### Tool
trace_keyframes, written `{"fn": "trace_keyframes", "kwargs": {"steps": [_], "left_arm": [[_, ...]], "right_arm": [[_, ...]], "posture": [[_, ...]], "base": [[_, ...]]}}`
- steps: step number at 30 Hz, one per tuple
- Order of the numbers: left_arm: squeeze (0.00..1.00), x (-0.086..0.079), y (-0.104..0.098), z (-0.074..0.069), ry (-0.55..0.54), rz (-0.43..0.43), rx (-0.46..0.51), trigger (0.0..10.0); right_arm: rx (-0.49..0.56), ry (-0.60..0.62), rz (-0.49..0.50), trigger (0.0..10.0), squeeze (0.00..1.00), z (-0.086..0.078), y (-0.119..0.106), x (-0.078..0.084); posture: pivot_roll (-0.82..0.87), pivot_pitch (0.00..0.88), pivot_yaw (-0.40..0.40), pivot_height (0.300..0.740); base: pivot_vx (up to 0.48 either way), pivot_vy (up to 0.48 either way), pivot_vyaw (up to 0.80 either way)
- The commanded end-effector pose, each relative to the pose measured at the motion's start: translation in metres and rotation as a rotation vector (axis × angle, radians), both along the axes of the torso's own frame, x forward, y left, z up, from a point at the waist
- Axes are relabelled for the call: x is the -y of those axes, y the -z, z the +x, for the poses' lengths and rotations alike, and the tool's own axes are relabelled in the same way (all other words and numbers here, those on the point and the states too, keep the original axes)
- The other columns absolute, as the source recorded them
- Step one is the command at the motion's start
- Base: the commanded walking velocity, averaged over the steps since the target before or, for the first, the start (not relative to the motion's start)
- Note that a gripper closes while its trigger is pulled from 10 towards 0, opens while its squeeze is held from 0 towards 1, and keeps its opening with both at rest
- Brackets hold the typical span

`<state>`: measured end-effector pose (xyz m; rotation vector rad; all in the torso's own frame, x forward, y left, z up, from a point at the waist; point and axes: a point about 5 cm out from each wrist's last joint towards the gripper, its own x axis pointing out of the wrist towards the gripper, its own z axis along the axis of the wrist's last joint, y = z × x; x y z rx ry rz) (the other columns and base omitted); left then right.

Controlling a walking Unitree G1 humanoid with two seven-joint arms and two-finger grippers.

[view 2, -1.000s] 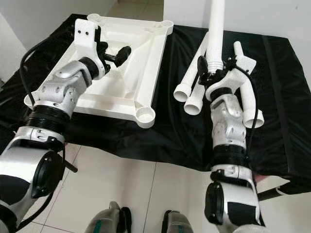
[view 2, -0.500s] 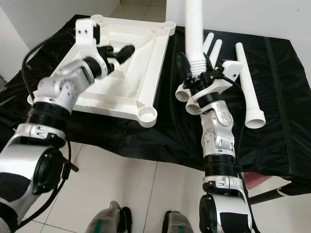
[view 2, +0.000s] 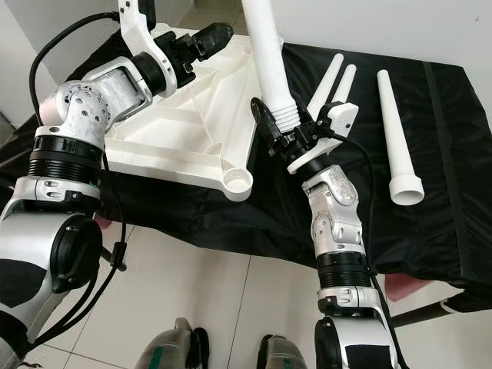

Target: Building children table

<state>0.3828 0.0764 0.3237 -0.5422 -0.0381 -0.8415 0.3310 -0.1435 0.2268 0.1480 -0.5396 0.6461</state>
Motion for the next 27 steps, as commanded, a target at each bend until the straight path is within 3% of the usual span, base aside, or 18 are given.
{"fn": "trace_keyframes", "kwargs": {"steps": [1, 11, 15, 27], "left_arm": [[0.00, 0.011, -0.018, -0.015, 0.271, -0.075, 0.149, 10.0], [0.00, 0.011, -0.035, -0.019, 0.319, -0.157, 0.162, 10.0], [0.00, 0.007, -0.040, -0.025, 0.350, -0.168, 0.203, 10.0], [0.00, 0.013, -0.032, -0.033, 0.398, -0.140, 0.214, 10.0]], "right_arm": [[0.008, -0.058, -0.014, 10.0, 0.00, -0.005, 0.000, -0.007], [0.002, -0.053, -0.048, 10.0, 0.00, -0.004, 0.002, -0.004], [-0.015, 0.060, -0.018, 10.0, 0.00, 0.004, 0.001, 0.007], [-0.026, 0.054, -0.033, 10.0, 0.00, 0.004, 0.004, 0.005]], "posture": [[-0.03, 0.034, 0.065, 0.740], [-0.04, 0.051, 0.066, 0.740], [-0.04, 0.058, 0.069, 0.740], [-0.04, 0.063, 0.067, 0.740]], "base": [[0.000, 0.000, 0.00], [0.000, 0.000, 0.00], [0.000, 0.000, 0.00], [0.000, 0.000, 0.00]]}}
